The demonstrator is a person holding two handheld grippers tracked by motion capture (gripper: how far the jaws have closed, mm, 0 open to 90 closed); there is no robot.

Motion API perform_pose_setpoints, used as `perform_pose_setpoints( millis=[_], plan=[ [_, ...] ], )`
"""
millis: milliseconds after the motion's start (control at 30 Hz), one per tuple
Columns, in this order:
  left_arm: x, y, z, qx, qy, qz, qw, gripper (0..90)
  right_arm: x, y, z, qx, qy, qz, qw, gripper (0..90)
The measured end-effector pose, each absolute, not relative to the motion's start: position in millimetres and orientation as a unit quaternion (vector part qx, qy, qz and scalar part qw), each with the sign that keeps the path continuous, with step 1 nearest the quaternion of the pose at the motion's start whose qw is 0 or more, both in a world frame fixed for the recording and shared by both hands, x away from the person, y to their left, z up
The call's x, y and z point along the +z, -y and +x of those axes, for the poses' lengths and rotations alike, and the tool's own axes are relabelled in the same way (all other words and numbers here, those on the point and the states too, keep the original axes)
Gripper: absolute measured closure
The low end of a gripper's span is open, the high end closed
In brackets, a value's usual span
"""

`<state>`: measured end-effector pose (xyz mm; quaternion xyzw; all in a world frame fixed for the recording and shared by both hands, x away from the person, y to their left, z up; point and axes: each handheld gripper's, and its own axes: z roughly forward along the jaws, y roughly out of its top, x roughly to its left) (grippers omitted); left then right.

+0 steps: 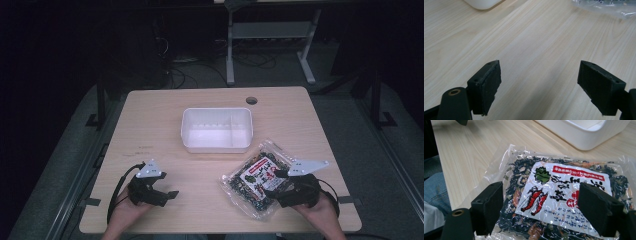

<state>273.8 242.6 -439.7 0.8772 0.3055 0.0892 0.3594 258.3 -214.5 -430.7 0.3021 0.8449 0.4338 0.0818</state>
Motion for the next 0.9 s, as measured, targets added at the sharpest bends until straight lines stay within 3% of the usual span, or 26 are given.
perform_pose_setpoints(
  millis=[367,600,900],
  plan=[
    [-434.8,-227.4,272.3,0.079,-0.281,0.886,0.361,29.7,-424.3,225.8,260.5,0.427,-0.838,0.325,0.094,20.6],
    [-424.0,-196.0,274.1,0.066,-0.243,0.895,0.368,34.4,-420.5,241.8,262.6,0.427,-0.827,0.35,0.107,21.1],
    [-419.0,-158.2,282.5,0.042,-0.21,0.905,0.367,47.0,-415.3,254.3,262.4,0.43,-0.818,0.365,0.118,22.7]
  ],
)
